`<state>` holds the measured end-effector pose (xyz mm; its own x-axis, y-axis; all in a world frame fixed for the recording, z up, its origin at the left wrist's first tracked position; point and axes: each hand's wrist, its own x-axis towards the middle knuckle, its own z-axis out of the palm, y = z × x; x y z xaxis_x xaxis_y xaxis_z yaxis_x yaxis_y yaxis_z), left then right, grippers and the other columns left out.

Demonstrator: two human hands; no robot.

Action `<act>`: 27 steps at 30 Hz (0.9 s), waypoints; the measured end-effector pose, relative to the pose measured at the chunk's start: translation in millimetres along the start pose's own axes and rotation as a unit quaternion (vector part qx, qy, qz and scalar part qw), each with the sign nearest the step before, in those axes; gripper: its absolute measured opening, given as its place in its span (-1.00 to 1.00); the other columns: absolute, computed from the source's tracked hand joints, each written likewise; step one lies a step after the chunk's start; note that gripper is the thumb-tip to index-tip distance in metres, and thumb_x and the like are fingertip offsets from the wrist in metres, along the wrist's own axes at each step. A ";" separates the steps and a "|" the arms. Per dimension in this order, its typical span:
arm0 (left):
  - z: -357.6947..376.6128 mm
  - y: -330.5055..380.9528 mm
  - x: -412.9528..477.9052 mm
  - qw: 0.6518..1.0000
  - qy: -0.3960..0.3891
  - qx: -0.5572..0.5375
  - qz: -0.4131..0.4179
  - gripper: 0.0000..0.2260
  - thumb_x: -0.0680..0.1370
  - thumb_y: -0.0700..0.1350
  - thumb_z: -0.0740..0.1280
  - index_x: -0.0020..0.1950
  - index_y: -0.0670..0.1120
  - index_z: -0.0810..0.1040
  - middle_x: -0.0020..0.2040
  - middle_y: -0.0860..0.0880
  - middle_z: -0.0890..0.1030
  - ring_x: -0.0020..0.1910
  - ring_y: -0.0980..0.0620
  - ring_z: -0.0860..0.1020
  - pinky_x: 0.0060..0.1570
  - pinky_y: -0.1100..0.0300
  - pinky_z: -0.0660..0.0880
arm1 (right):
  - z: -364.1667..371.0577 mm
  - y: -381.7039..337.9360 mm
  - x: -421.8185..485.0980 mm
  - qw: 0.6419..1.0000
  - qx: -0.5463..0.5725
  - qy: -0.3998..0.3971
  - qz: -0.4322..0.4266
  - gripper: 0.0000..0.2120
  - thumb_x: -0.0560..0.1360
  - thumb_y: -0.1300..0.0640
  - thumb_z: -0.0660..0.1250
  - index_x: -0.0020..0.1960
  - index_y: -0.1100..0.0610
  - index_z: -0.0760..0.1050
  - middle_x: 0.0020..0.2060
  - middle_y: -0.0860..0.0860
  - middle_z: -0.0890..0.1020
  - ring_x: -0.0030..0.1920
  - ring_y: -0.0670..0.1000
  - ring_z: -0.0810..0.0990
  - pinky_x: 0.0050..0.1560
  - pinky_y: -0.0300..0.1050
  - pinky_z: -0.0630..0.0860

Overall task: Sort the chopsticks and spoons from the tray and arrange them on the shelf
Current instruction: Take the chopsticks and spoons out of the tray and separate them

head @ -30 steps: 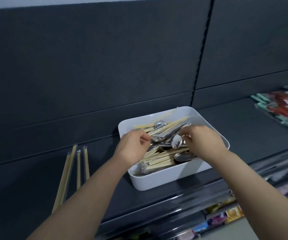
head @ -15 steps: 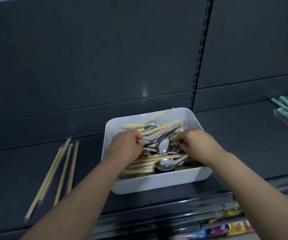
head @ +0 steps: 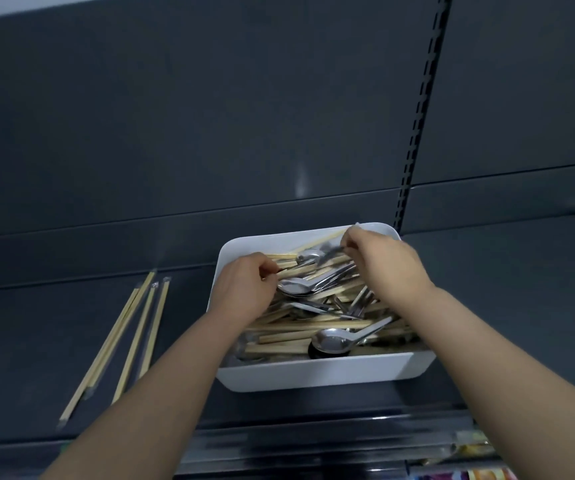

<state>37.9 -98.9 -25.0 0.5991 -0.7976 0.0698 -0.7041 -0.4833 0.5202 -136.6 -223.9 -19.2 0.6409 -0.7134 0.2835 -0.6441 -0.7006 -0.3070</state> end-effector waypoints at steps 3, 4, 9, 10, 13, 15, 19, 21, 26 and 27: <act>5.4 7.5 3.8 1.000 -0.016 0.012 0.007 -0.85 0.56 -0.11 0.32 0.06 0.01 0.65 0.04 0.06 0.67 0.06 0.02 0.59 0.09 0.14 0.51 | -10.4 2.7 2.0 0.998 0.008 0.042 0.054 -0.84 0.63 0.05 0.10 0.13 0.06 0.41 -0.14 0.06 0.61 -0.23 0.14 0.41 -0.27 -0.07 0.31; 8.2 12.1 4.9 0.999 -0.021 0.020 0.018 -0.85 0.56 -0.11 0.31 0.04 0.02 0.66 0.04 0.06 0.67 0.07 0.01 0.58 0.08 0.12 0.52 | -11.3 5.5 1.2 0.997 0.004 0.035 0.075 -0.83 0.63 0.06 0.10 0.14 0.07 0.42 -0.13 0.08 0.61 -0.23 0.14 0.41 -0.27 -0.07 0.31; 29.4 38.8 10.5 0.986 -0.074 0.111 0.097 -0.82 0.59 -0.06 0.26 0.02 0.03 0.66 0.01 0.01 0.66 0.14 -0.06 0.47 -0.01 0.08 0.48 | -9.0 18.4 -10.7 0.986 0.064 -0.065 0.142 -0.73 0.59 0.18 0.11 0.25 0.11 0.44 0.05 0.18 0.60 0.03 0.22 0.54 -0.17 -0.06 0.39; 33.5 42.9 12.2 0.982 -0.085 0.135 0.104 -0.82 0.59 -0.02 0.26 0.04 0.04 0.66 0.03 0.00 0.64 0.17 -0.06 0.44 0.00 0.06 0.47 | -9.3 19.7 -13.1 0.984 0.069 -0.074 0.144 -0.72 0.58 0.20 0.12 0.25 0.14 0.45 0.07 0.19 0.60 0.06 0.23 0.54 -0.13 -0.05 0.40; 41.5 49.9 18.1 0.969 -0.097 0.197 0.117 -0.82 0.56 0.04 0.33 0.10 0.05 0.64 0.07 -0.01 0.61 0.20 -0.08 0.42 0.06 0.06 0.46 | -14.5 22.1 -18.3 0.983 0.073 -0.059 0.159 -0.69 0.56 0.25 0.11 0.25 0.14 0.47 0.09 0.19 0.59 0.09 0.23 0.52 -0.11 -0.06 0.40; 39.9 51.2 20.6 0.969 -0.116 0.190 0.108 -0.83 0.51 0.04 0.39 0.07 0.06 0.65 0.07 0.01 0.61 0.19 -0.06 0.42 0.11 0.06 0.46 | -19.4 24.2 -20.2 0.982 0.081 -0.036 0.166 -0.67 0.56 0.24 0.11 0.28 0.12 0.45 0.10 0.18 0.58 0.10 0.22 0.52 -0.08 -0.05 0.41; 31.9 45.5 22.6 0.966 -0.180 0.160 0.093 -0.93 0.48 -0.01 0.44 -0.06 0.07 0.61 0.06 0.06 0.62 0.15 -0.02 0.50 0.16 0.02 0.47 | -22.5 24.0 -20.4 0.982 0.102 -0.005 0.161 -0.67 0.58 0.21 0.10 0.31 0.10 0.42 0.09 0.14 0.58 0.09 0.18 0.52 -0.12 -0.11 0.35; 29.1 41.5 22.4 0.962 -0.184 0.178 0.092 -0.90 0.48 0.00 0.43 -0.01 0.09 0.59 0.08 0.07 0.62 0.16 -0.01 0.51 0.19 0.03 0.44 | -20.8 20.6 -19.1 0.982 0.111 -0.006 0.154 -0.69 0.57 0.22 0.10 0.28 0.08 0.43 0.06 0.11 0.59 0.05 0.16 0.52 -0.14 -0.11 0.33; 27.9 37.1 19.7 0.951 -0.147 0.249 0.111 -0.89 0.53 0.01 0.35 0.03 0.07 0.61 0.11 0.04 0.62 0.20 -0.05 0.48 0.24 -0.01 0.39 | -16.4 12.3 -18.8 0.979 0.139 -0.002 0.146 -0.69 0.54 0.25 0.11 0.21 0.06 0.47 -0.03 0.07 0.62 -0.04 0.12 0.51 -0.17 -0.11 0.34; 27.5 35.7 19.6 0.959 -0.132 0.233 0.097 -0.89 0.54 0.01 0.33 0.00 0.05 0.60 0.09 0.03 0.63 0.18 -0.06 0.50 0.21 0.01 0.41 | -16.0 11.8 -20.2 0.979 0.142 -0.001 0.148 -0.68 0.54 0.25 0.11 0.22 0.06 0.47 -0.03 0.07 0.62 -0.02 0.13 0.52 -0.17 -0.11 0.34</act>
<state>13.9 -141.7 -28.4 0.3653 -0.9228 -0.1222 -0.9234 -0.3759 0.0780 -163.8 -217.9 -14.0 0.4453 -0.8840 0.1421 -0.6595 -0.4312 -0.6156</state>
